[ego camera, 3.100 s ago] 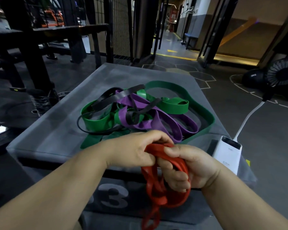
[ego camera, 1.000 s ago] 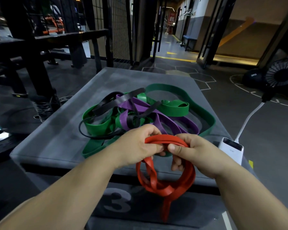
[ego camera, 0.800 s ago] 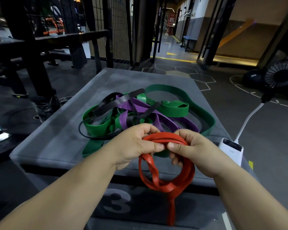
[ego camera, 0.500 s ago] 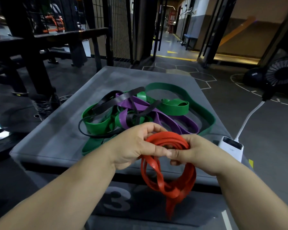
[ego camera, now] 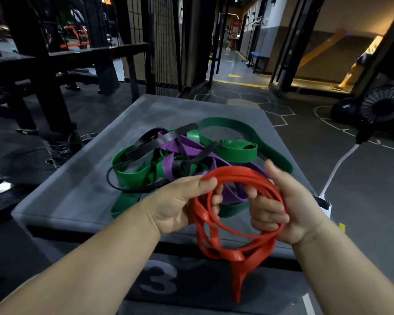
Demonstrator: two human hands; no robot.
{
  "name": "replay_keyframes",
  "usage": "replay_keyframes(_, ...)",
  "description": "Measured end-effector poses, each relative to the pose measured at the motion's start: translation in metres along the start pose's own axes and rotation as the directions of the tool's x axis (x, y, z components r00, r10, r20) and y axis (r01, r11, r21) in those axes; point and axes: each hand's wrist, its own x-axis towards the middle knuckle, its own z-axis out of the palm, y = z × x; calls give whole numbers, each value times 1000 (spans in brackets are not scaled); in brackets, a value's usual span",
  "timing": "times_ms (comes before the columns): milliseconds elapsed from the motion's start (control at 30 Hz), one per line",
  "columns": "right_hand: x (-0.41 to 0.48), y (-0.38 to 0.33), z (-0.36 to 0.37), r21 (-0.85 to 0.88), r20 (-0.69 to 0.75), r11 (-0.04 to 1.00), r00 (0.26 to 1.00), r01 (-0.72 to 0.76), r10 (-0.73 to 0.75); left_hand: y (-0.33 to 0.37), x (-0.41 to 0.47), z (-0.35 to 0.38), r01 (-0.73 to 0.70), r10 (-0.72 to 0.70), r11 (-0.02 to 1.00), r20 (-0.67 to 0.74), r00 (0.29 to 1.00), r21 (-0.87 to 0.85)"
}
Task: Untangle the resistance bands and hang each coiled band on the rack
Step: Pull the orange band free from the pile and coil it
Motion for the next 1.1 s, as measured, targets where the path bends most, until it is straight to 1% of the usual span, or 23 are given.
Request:
replay_keyframes(67,2,5,-3,70,208,996,977,-60,44,0,3,1,4,-4,1000,-14,1000,-7)
replay_keyframes(167,6,11,-3,30,315,996,947,-82,69,-2,6,8,11,-7,994,-39,999,106)
replay_keyframes(233,10,12,-2,47,363,996,930,-80,57,-3,7,11,43,-33,992,-82,996,117)
replay_keyframes(300,13,12,-3,104,298,993,954,-54,20,-6,9,9,30,-14,984,-88,996,178)
replay_keyframes(367,15,12,-2,168,218,985,976,-41,3,-9,10,5,-17,26,971,-34,999,237)
replay_keyframes(467,16,13,1,280,195,959,981,-35,-22,-7,7,4,-53,38,951,57,998,304)
replay_keyframes(500,16,12,2,311,196,950,980,-36,-27,-6,7,6,-52,35,934,53,998,354)
replay_keyframes(533,15,10,2,331,197,943,980,-38,-29,-5,7,6,-41,37,915,17,999,402)
replay_keyframes(600,13,7,1,338,206,940,978,-37,-36,-5,9,6,-11,46,903,-71,996,430)
replay_keyframes(700,12,3,-1,339,198,941,979,-19,-51,-8,12,6,24,33,932,-150,988,362)
replay_keyframes(767,14,3,-3,356,205,935,976,-6,-72,-10,12,9,43,18,957,-206,978,286)
replay_keyframes(833,17,2,-5,387,229,922,969,-7,-89,-15,12,14,76,-30,979,-234,972,191)
replay_keyframes(900,19,-1,-8,423,235,906,968,-17,-92,-23,12,16,123,-89,983,-226,970,139)
replay_keyframes(1000,19,-7,-15,462,208,887,973,-9,-98,-33,12,18,183,-166,981,-208,964,63)
replay_keyframes(1100,13,-13,-22,456,178,890,980,-6,-85,-37,13,24,188,-181,982,-181,967,25)
